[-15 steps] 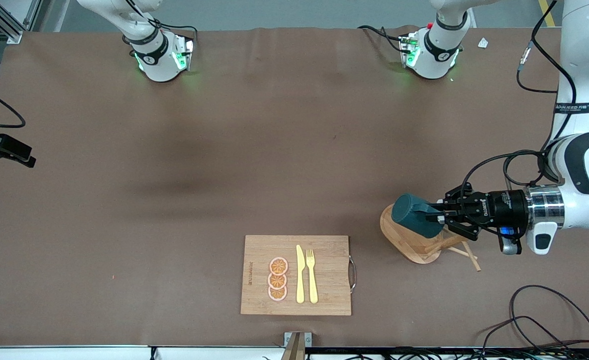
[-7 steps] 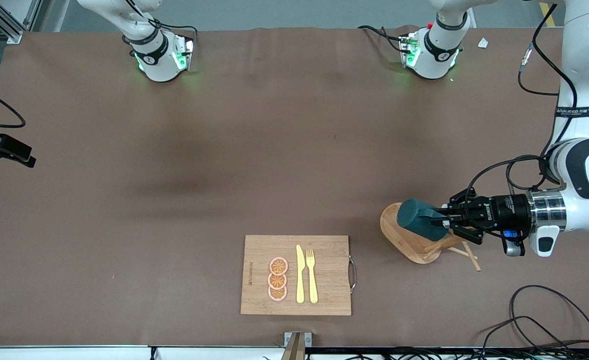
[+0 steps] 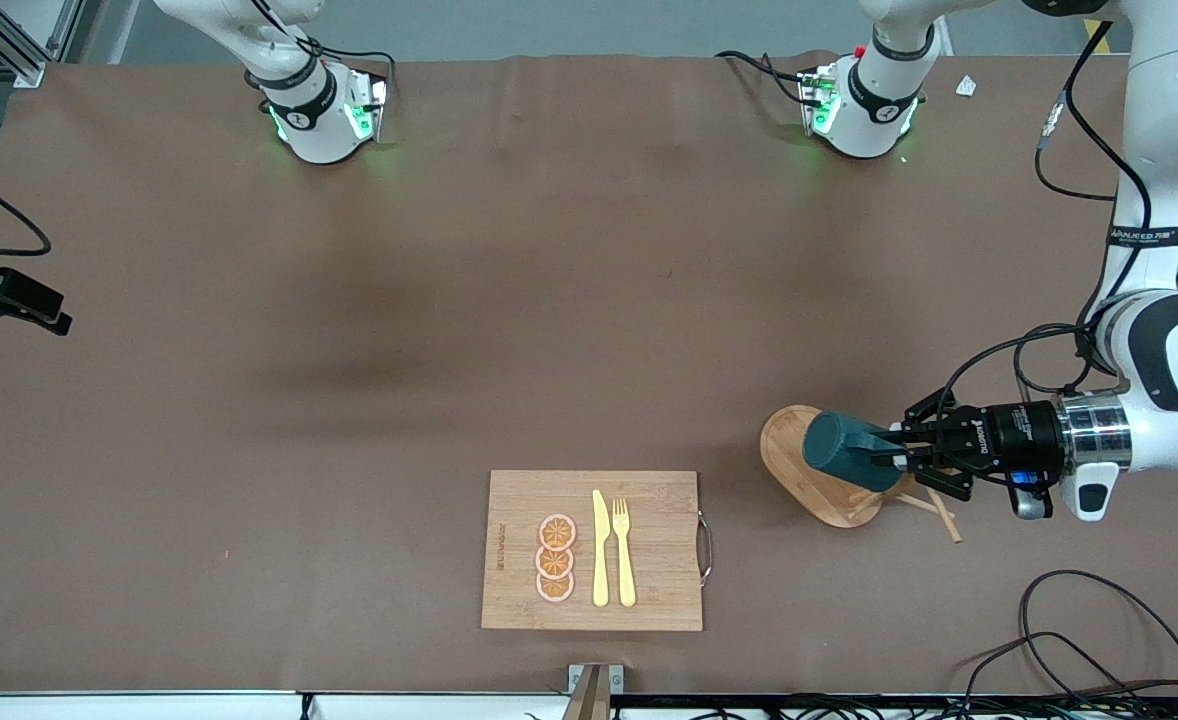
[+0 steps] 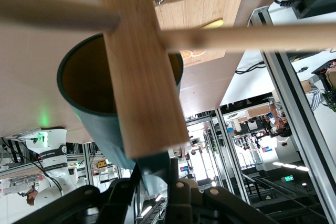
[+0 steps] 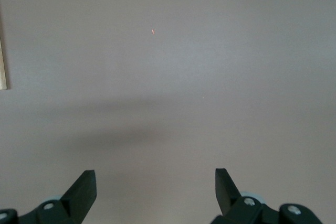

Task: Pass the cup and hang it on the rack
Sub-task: 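Tilt the mug and hook its handle onto a rack peg, then open the left gripper and release the mug handle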

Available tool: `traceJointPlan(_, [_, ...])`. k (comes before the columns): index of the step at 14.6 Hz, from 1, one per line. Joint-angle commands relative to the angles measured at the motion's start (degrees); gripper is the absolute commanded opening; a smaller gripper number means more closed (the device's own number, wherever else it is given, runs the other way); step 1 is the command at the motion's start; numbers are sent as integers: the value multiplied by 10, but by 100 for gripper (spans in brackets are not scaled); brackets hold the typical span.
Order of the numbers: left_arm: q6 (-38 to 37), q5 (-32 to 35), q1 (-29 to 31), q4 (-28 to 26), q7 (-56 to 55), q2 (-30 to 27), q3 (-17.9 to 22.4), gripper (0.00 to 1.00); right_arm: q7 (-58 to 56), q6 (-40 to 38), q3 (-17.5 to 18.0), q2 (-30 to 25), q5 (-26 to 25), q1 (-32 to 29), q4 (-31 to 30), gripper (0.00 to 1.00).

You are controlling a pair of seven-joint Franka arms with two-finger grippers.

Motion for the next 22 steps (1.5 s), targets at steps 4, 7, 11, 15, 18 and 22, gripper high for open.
traceJointPlan(4, [7,-4,9,4,5,2,0,6,7,-2,5,-10,4,-2,-6,100])
traceJointPlan(7, [11,-5,10,4,5,7,-1,12,7,0,5,-10,4,-2,-6,100])
traceJointPlan(11, [18,-7,9,5,-5,7,0,73,7,-1,5,-10,4,-2,-6,100])
traceJointPlan(15, [22,-4,4,31,-49,-1,0,100,7,-1,5,-10,4,-2,-6,100])
traceJointPlan(18, [22,44,2,34,-61,-33,-10,100,7,-1,5,-10,4,-2,-6,100])
traceJointPlan(22, [22,142,-21,43,-60,-75,-15,100,7,-1,5,-10,4,-2,-6,100])
